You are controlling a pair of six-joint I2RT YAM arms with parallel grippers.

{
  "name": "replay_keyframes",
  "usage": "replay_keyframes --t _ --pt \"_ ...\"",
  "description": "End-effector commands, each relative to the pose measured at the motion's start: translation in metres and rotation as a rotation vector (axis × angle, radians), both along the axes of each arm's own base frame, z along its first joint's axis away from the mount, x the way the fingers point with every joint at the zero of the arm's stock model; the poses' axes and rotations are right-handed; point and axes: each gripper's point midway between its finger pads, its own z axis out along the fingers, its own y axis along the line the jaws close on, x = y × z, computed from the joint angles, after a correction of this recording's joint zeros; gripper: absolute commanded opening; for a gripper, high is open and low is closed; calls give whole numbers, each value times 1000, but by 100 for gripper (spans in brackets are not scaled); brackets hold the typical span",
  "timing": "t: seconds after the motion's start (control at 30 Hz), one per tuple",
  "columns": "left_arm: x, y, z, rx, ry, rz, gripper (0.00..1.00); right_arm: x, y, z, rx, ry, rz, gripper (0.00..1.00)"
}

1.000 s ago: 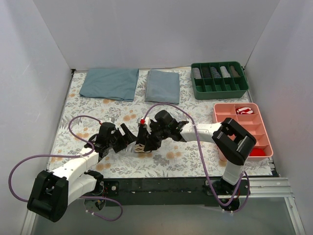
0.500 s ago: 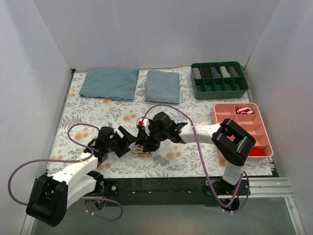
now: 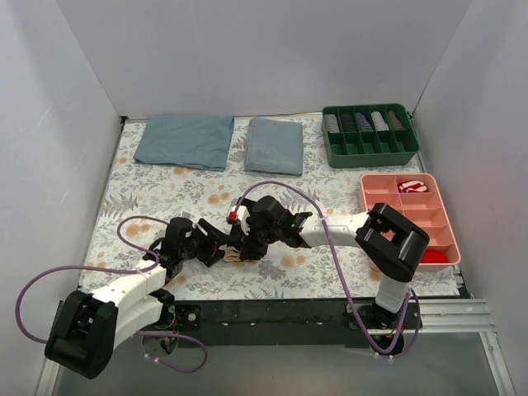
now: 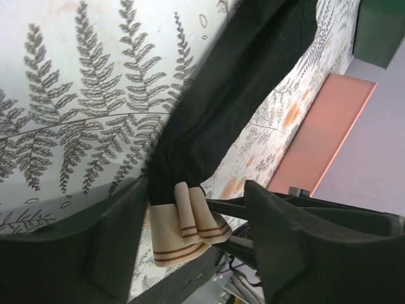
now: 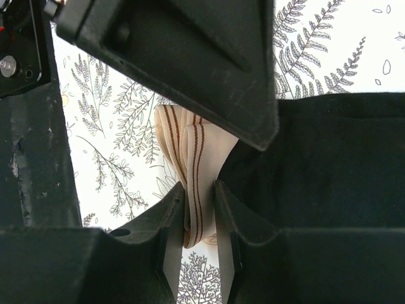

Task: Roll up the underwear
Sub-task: Roll the underwear to the center of the board.

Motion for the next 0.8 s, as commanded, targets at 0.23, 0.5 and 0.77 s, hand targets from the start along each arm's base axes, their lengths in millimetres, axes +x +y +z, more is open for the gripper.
replay_keyframes --t 0.23,0.5,0.77 --pt "-4 -1 -7 -5 7 -15 41 4 3 8 17 -88 -6 34" --pt "-4 -3 -13 -2 13 -32 23 0 4 10 11 -128 1 46" --pt "-4 -3 -16 10 22 -37 12 4 -4 18 -23 -284 -53 72"
